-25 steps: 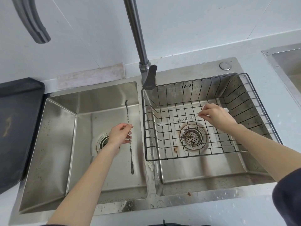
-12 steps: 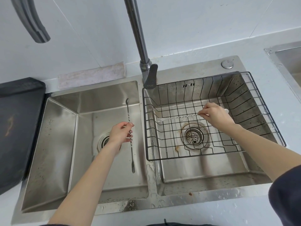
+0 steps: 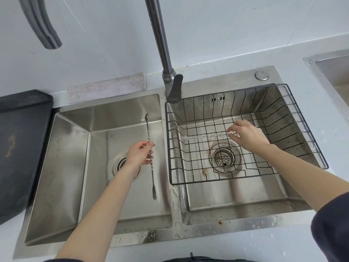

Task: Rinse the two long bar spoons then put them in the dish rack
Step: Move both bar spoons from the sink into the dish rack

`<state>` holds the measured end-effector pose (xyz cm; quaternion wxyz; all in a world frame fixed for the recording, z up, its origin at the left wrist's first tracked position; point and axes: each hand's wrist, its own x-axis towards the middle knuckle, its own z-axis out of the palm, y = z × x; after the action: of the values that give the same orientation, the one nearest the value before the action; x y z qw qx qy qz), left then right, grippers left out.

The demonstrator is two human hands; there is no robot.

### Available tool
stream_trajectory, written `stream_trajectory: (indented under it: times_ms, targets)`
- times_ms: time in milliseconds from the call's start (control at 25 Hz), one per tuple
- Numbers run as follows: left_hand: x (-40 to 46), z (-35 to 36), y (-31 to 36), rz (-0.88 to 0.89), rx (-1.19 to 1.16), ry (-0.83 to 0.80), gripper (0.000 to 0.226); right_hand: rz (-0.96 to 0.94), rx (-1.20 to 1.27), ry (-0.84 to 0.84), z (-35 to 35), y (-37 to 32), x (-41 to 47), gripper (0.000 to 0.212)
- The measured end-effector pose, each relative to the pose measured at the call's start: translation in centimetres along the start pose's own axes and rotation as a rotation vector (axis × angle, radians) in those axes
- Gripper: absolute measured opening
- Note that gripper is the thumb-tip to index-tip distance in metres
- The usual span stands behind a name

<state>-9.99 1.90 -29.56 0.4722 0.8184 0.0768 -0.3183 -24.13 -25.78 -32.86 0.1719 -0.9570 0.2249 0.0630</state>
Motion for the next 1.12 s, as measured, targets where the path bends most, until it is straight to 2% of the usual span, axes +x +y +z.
stream_trajectory:
  times_ms: [200,360,560,640,920,1120]
  targets:
    - [-1.0,-0.7,1.2,0.050,-0.021,0.003,0.023,-0.022,0.127,0.080,-1.0,-3.8,-0.7,0.026]
    - [-2.6,-1.3,2.7,0.095,-0.098,-0.009,0.014,-0.125,0.276,0.112,-2.1,-9.7,-2.0,0.026]
    - [-5.2,-1.9,4.1,0.146,-0.178,-0.081,0.011,-0.215,0.422,-0.001,-3.8,-16.9,-4.3,0.026]
    - [-6.1,-1.9,4.5,0.170,-0.250,-0.102,0.010,-0.191,0.438,-0.057,-3.9,-18.7,-5.0,0.030]
    - [-8.1,-1.2,5.0,0.232,-0.276,-0.109,0.019,-0.091,0.408,0.014,-4.4,-18.9,-6.4,0.021]
    - [-8.7,0.0,5.2,0.259,-0.261,-0.168,0.015,-0.074,0.424,0.065,-4.9,-16.8,-6.7,0.019]
